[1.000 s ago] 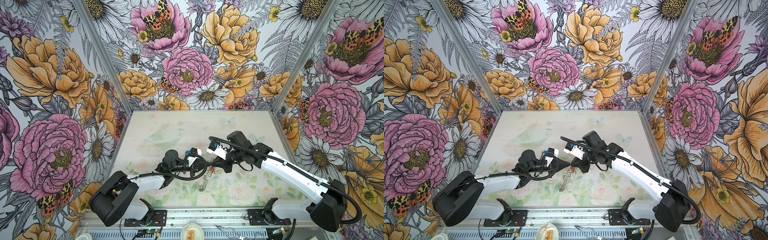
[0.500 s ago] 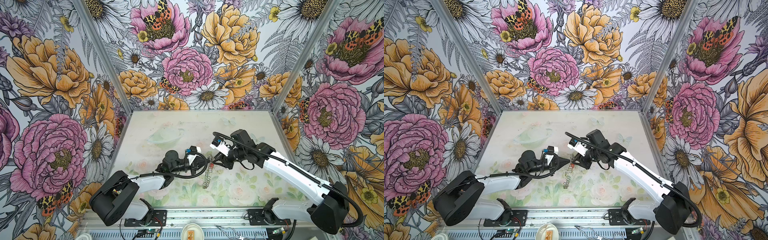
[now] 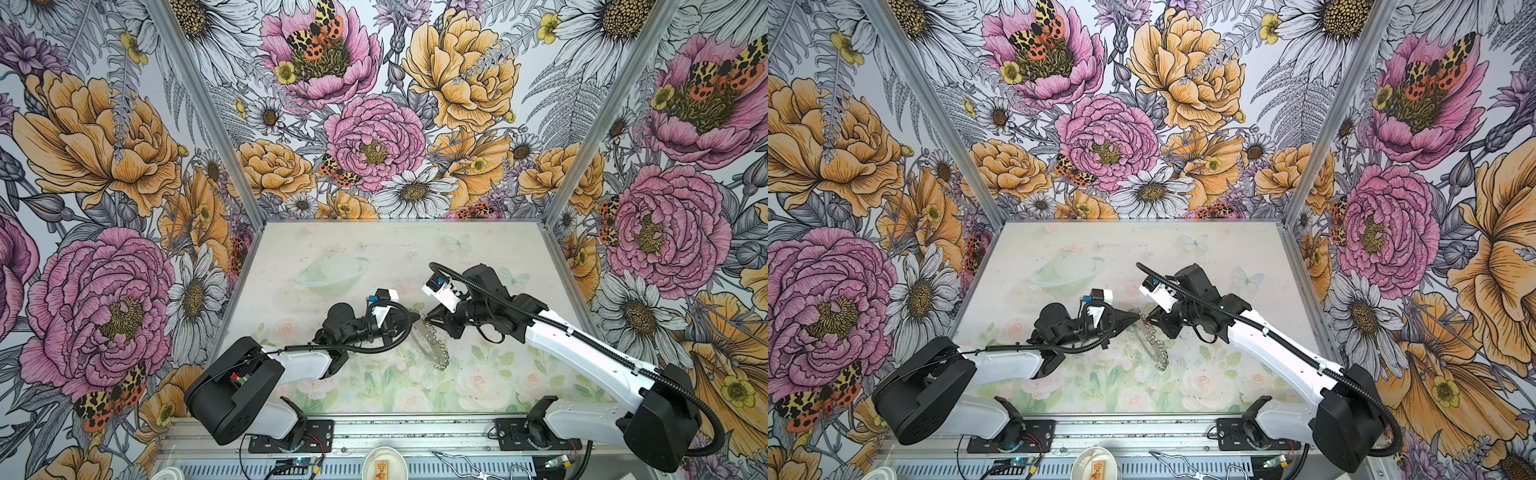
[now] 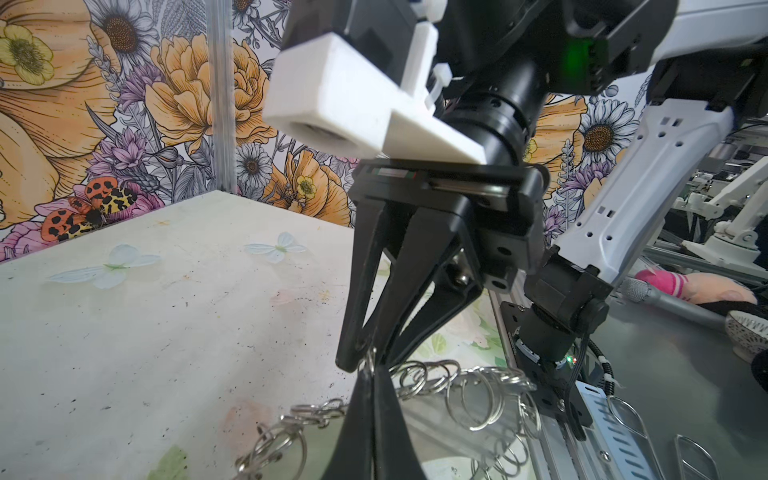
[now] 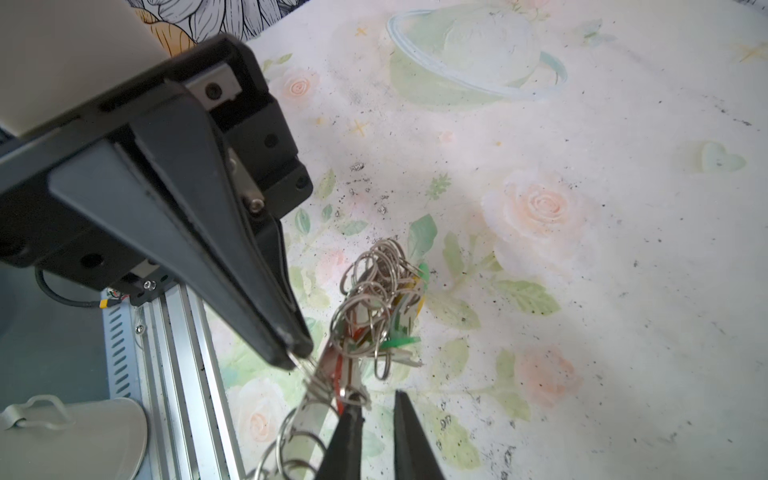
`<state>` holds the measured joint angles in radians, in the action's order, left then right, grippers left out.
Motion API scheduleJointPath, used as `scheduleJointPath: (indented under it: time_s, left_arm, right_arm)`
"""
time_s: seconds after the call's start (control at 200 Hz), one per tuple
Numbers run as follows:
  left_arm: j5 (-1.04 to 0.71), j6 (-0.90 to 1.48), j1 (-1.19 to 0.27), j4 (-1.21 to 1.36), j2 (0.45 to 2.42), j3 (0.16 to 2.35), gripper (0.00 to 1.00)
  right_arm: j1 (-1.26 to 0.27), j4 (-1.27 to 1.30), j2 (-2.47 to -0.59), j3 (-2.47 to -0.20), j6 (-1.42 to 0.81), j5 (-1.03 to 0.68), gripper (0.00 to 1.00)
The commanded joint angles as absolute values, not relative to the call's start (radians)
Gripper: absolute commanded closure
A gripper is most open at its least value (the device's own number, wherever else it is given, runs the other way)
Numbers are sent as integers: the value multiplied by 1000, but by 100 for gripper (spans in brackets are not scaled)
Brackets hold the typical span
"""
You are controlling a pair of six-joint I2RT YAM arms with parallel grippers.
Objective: Put the keys on the keyring
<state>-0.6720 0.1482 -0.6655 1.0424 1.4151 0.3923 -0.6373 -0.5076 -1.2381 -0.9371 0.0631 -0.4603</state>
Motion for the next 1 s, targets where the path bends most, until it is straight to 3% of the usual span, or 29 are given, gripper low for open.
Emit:
scheduleJointPath:
  time_s: [0.0,0.335,0.656,0.996]
  left_arm:
    - [-664,170,-672,1141,1420,385,100]
    - [-658,207,-676,1230,1460,385,100]
    - [-652,195,-675,1228,1454,377,100]
    - [-775,281,-668,1362,1514,392,100]
  right_arm:
    - [-640,-430,-1215,-921,25,-494,82]
    - [-669,-405,-1235,-893,29,-501,86]
    - [-603,-407,-1089,-869,55,-409,88]
    - [-598,-403,-1047,-870,142,-626,89]
